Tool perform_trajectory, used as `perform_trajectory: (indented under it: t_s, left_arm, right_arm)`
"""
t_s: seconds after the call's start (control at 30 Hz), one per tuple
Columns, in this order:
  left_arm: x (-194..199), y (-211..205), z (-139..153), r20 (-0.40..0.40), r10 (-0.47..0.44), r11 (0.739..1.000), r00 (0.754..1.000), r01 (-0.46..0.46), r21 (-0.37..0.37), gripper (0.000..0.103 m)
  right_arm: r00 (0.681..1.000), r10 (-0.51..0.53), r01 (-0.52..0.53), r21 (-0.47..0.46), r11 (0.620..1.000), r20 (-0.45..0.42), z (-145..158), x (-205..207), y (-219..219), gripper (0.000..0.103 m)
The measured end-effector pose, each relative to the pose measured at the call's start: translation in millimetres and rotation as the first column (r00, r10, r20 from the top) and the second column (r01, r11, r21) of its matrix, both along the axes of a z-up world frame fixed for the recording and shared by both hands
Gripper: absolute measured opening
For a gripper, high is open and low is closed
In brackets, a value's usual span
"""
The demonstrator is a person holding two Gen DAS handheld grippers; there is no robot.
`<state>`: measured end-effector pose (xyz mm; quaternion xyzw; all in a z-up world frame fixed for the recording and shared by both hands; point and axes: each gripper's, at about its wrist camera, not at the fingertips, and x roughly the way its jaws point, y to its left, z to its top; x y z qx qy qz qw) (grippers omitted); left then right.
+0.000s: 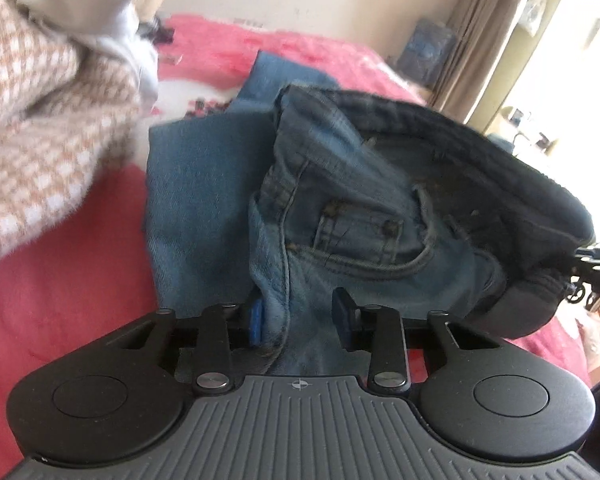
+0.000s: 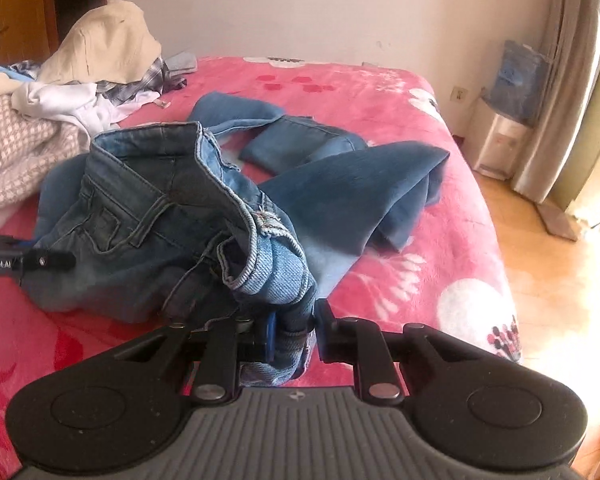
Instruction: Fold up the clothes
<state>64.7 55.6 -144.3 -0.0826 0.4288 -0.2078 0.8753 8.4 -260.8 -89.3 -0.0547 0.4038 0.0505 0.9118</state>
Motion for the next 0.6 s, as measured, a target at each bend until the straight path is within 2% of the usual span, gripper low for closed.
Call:
perform_trajectory:
  t_s: [0.1,0.13,0.17,0.2,0.23,0.3,0.4,0.5,0.6]
  left_arm:
    - [4,-3,-4,-0.027,0.038,0.999,0.999,-0.038,-0.010,0.046]
    - [2,-6,-3,-0.019,0.045,0.999,0.999,-0.045,0.002,0.039]
    - [-1,-10,0,-0.001,0.047,0.999,0.999,-0.047,0.025,0.019]
    - [-5,-14,2,0.019,0.047,0.998,0.999,-0.048,0.050,0.010]
    - [-9,-17,5,0.040,0.047,0.996,0.998,-0.050,0.076,0.007]
    - [-19,-17,12,0.081,0.066,0.994,0.995,-0.072,0.078,0.006]
    - [-38,-8,28,0.142,0.115,0.992,0.983,-0.121,0.036,0.006]
    - [-60,4,51,0.210,0.153,0.988,0.966,-0.154,-0.012,0.005]
    - [-83,13,75,0.284,0.158,0.987,0.946,-0.157,-0.025,0.005]
  right_arm:
    - [1.000,-0.007,0.007,0.007,1.000,0.000,-4,4,0,0.020]
    - [1.000,-0.012,0.012,0.008,1.000,0.003,-5,5,0,0.020]
    - [1.000,-0.019,0.019,0.012,1.000,0.011,-4,5,-1,0.020]
    - [0.999,-0.028,0.028,0.014,1.000,0.022,-3,4,-2,0.020]
    - [0.999,-0.035,0.034,0.015,0.999,0.035,-2,2,-2,0.019]
    - [0.997,-0.041,0.040,0.018,0.999,0.066,3,-3,0,0.018]
    - [0.992,-0.033,0.033,0.005,0.999,0.122,13,-12,5,0.017]
    - [0.984,-0.015,0.015,0.005,1.000,0.180,29,-25,11,0.016]
    - [0.972,0.003,-0.006,0.011,1.000,0.236,47,-39,16,0.016]
